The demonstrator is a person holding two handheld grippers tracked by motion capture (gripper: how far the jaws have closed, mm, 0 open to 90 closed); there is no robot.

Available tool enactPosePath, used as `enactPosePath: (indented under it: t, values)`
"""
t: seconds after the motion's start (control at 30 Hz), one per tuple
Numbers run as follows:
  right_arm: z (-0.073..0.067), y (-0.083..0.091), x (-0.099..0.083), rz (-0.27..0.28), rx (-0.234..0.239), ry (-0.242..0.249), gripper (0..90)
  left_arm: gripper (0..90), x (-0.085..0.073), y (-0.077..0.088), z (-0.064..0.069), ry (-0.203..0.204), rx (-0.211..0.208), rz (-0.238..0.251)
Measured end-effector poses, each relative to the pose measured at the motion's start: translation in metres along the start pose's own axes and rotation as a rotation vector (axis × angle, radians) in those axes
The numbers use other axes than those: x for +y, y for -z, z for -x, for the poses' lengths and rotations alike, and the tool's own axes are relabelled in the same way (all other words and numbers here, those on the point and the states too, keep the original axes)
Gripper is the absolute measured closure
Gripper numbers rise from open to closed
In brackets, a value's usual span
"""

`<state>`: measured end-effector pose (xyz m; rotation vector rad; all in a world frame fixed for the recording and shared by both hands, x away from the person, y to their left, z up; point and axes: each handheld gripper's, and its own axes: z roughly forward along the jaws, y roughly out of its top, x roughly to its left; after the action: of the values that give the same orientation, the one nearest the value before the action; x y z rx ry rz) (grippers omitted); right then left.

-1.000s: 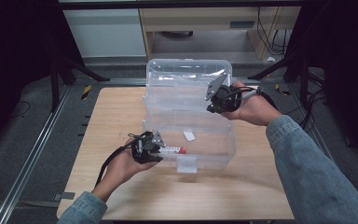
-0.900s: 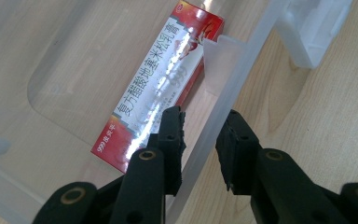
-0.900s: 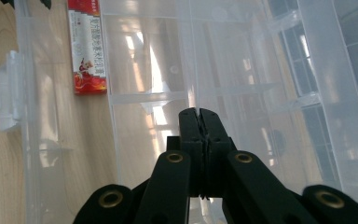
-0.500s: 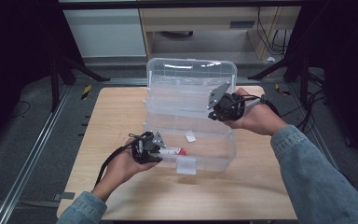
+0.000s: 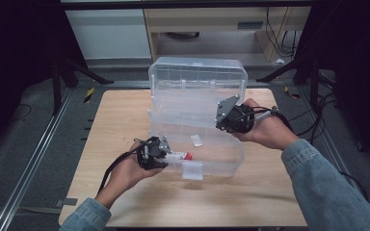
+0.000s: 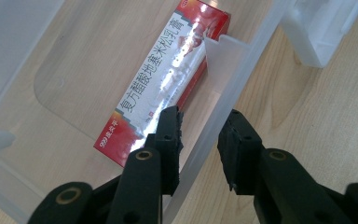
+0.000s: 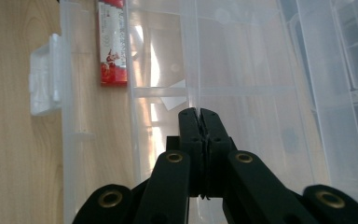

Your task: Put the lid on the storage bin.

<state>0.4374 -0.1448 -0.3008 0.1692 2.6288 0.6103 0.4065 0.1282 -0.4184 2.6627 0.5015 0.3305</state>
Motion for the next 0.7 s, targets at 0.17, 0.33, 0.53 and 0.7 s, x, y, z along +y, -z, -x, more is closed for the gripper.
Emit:
enactPosePath:
  t: [0.17,0.33,0.53,0.7]
  values:
    - [0.006,-0.002,0.0,0.007,0.008,-0.011,89.1,69.1,0.001,0.0,0.002,0.009,0.011,-0.003]
    - [0.023,-0.011,0.007,-0.011,0.007,0.01,87.7,71.2,0.004,-0.001,0.005,0.013,0.04,-0.006]
    - [0.03,-0.018,0.011,-0.007,0.009,0.031,87.4,72.6,0.003,-0.002,0.004,0.02,0.04,0.005]
    - [0.024,-0.015,0.008,0.004,0.014,0.028,87.7,72.5,0.003,-0.002,0.004,0.019,0.04,0.006]
